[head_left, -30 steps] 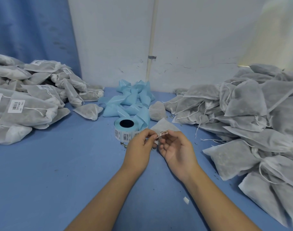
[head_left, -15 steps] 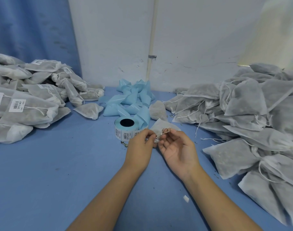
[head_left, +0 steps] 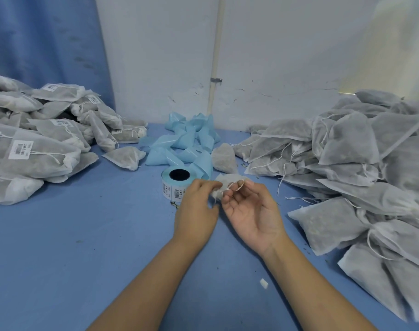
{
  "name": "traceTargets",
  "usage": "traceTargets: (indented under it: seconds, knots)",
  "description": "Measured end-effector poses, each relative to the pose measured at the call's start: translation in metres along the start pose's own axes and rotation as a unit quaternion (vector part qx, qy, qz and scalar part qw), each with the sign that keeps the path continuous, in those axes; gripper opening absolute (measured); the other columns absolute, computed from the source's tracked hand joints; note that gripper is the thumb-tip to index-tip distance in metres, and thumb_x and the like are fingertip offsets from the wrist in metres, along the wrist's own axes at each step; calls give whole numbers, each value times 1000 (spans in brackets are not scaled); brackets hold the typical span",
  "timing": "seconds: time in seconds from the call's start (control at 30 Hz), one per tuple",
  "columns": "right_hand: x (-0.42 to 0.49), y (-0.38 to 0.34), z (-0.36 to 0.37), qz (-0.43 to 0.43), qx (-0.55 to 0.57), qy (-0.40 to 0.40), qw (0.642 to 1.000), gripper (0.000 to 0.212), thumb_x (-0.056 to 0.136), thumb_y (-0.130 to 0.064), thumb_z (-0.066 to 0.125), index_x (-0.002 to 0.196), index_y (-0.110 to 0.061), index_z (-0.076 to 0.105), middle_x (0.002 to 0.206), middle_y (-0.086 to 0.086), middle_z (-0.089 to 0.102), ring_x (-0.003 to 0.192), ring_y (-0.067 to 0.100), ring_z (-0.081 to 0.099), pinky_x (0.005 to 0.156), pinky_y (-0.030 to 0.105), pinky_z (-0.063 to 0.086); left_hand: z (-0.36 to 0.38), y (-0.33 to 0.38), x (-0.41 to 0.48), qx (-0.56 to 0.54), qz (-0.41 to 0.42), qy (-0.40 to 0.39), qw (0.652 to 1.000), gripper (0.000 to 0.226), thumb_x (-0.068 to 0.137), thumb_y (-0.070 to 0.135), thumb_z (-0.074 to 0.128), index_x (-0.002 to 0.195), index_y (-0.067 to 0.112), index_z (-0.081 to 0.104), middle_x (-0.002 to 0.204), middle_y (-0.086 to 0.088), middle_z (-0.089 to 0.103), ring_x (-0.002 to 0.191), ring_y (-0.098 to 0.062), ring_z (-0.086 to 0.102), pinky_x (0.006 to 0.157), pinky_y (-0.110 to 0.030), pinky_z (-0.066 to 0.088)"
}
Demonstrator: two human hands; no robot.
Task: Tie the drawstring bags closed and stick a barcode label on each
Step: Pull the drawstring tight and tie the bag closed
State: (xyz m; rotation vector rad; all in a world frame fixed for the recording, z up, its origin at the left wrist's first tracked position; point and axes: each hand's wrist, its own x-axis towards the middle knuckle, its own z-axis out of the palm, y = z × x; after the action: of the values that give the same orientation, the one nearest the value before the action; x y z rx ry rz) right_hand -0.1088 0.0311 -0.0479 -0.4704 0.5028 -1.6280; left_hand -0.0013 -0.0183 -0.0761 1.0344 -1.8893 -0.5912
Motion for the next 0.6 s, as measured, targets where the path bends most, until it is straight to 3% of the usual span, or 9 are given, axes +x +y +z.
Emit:
traceTargets:
  seconds: [0.07,0.13,0.23,0.3,0.4,0.5,0.6]
  knots:
    - [-1,0,2,4,-9,-30,1000,12,63,-12,77,63,-8,65,68,5,57,63,16,59,64,24,54,-1,0,-1,41,11,15,999,18,86,15,65,104,15,66,106,6,54,103,-11,47,78,-33,45]
    - [-2,-1,3,15,-12,-64,998,27,49,-11,88,62,-7,66,66,4,57,63,15,59,63,22,53,-2,0,-1,61,31,40,997,11,87,21,65,95,16,64,99,9,54,98,-7,43,70,-29,42]
    - [-3,-3,3,22,3,-69,997,34,40,-9,91,64,-8,66,64,2,59,61,15,61,60,23,54,-9,8,-1,-39,30,75,996,12,89,19,60,88,26,50,85,11,54,79,-2,45,62,-18,35]
    - [-3,-4,4,18,-2,-47,999,28,46,-8,87,64,-11,66,68,1,61,64,16,64,61,24,55,-13,14,0,-140,1,108,984,24,92,13,54,86,33,42,78,10,55,68,0,48,60,-12,37]
    - [-1,-3,4,-14,-43,15,999,7,67,-9,67,68,-14,62,74,2,61,65,14,63,59,21,53,-16,21,3,-228,-32,157,960,24,96,12,47,95,36,43,80,6,60,63,3,52,58,-9,39]
    - [2,-1,2,-77,-184,92,976,14,74,-5,64,70,-17,57,70,-3,60,63,8,56,57,16,45,-17,19,8,-246,-59,197,947,27,97,7,43,106,32,48,93,-1,65,66,1,55,61,-11,41]
    - [2,5,1,-109,-268,124,949,22,80,-1,65,67,-18,60,68,-7,64,63,3,60,63,17,46,-18,16,12,-254,-80,220,938,41,95,2,39,103,41,51,99,0,64,68,-8,55,65,-23,44]
